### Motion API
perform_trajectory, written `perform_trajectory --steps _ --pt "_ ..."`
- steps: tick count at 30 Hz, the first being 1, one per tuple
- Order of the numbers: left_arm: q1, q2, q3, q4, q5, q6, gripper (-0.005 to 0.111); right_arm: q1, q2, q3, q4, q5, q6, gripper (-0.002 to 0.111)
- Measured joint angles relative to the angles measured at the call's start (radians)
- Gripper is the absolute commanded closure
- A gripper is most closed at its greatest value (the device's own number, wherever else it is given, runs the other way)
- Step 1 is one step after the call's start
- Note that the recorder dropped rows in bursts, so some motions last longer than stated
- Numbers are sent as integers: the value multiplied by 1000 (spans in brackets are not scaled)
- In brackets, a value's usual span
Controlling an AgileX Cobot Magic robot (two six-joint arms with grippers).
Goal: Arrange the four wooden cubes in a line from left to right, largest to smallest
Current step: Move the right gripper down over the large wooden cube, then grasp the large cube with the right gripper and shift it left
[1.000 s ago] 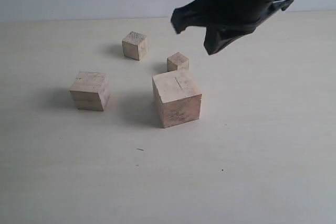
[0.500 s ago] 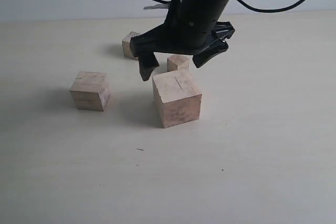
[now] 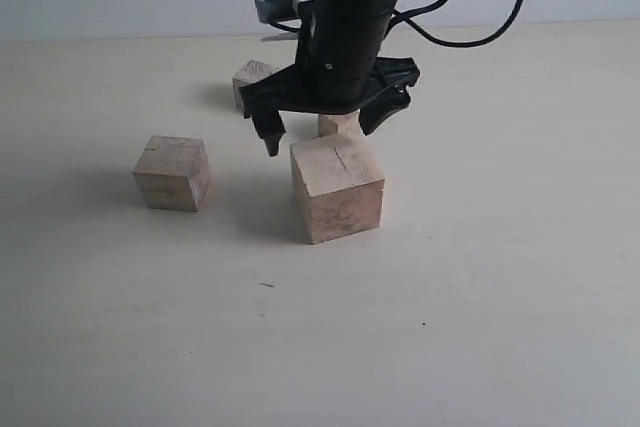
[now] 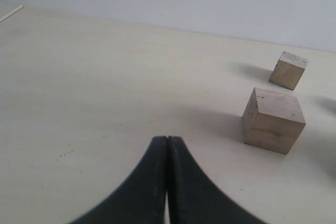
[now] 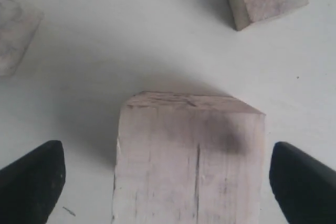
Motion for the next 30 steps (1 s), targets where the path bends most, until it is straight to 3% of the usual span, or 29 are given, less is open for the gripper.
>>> perform_trajectory --steps 4,6,8,10,12,19,30 --pt "0 0 0 0 0 1 107 0 81 -13 -8 29 16 4" --pt "0 0 0 0 0 1 107 0 115 -15 0 40 18 10" --pt "0 0 0 0 0 1 107 0 126 -15 6 49 18 34" --pt "0 0 0 0 0 1 107 0 130 -30 17 60 22 77" --pt "0 0 0 0 0 1 107 0 133 -64 45 88 20 108" --pt "0 0 0 0 0 1 107 31 138 -299 135 158 -59 108" --pt "0 0 0 0 0 1 107 69 254 -484 28 252 154 108"
